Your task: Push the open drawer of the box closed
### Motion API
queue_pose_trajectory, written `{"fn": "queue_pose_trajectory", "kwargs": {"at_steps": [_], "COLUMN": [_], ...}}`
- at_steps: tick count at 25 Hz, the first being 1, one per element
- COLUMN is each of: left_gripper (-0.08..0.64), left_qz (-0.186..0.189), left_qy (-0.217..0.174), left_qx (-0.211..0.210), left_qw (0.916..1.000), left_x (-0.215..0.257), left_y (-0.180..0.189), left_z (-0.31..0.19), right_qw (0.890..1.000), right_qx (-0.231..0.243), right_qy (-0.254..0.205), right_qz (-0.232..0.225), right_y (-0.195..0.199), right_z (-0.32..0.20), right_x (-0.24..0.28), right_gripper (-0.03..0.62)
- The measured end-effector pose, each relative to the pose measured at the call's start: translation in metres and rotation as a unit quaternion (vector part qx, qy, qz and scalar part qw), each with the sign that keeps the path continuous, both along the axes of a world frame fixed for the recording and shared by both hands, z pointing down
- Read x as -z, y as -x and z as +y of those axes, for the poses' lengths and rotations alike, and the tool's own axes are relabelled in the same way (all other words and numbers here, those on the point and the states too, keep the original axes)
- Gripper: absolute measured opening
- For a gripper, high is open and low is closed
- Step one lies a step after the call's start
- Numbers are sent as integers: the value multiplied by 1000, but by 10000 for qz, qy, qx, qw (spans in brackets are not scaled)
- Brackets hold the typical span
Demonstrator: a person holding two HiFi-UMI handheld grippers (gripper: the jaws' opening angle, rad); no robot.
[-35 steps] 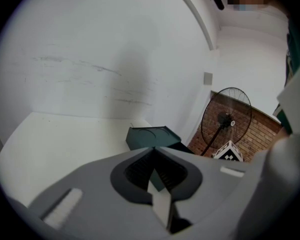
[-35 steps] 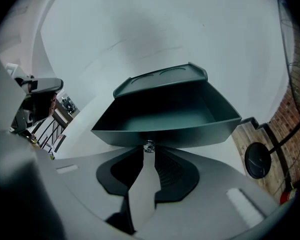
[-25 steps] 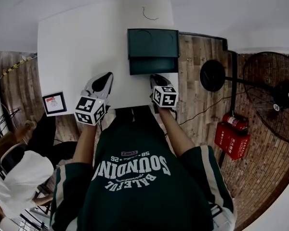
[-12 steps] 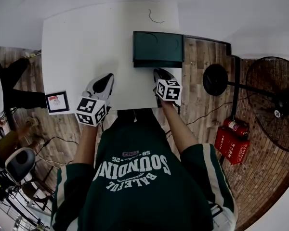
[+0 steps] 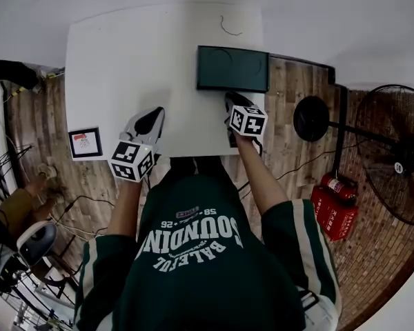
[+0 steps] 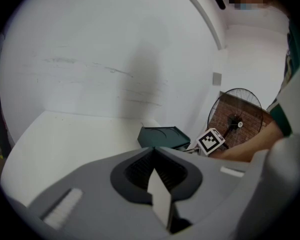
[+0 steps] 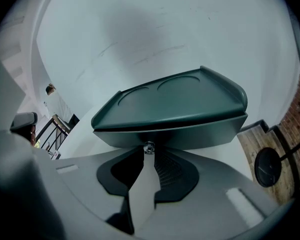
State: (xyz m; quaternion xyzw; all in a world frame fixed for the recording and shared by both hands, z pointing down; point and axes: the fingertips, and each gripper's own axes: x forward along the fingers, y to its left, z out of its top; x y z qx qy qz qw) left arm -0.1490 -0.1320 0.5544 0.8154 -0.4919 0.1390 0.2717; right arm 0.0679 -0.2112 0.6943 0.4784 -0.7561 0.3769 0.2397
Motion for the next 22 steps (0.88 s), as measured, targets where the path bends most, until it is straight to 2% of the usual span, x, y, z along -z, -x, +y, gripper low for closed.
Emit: {"fn": "queue_pose_trajectory", "kwargs": {"at_steps": [5, 11, 18, 20, 22], "left_gripper": [52, 52, 52, 52, 52], "left_qz": [-6, -48, -98, -111, -118], "left_qy": [19, -32, -214, -297, -394], "left_qx": [2, -14, -22, -28, -41], "left_qw": [10000, 10000, 9997, 9995, 9991], "left_x": [-2, 2, 11, 16, 21], "left_y": [1, 2, 12, 16, 20], "left_z": [5, 16, 29, 31, 30], "right_qw": [9998, 9998, 9999, 9996, 9983], "right_qx": [42, 105, -24, -47, -23], "right_qy": [19, -160, -120, -260, -526], "right_qz": [-207, -26, -12, -118, -253], "right_y": [1, 2, 1, 4, 10], "right_z": [-6, -5, 24, 31, 34], "right_x": [-2, 1, 6, 22, 44], "right_gripper": [67, 69, 72, 60, 6]}}
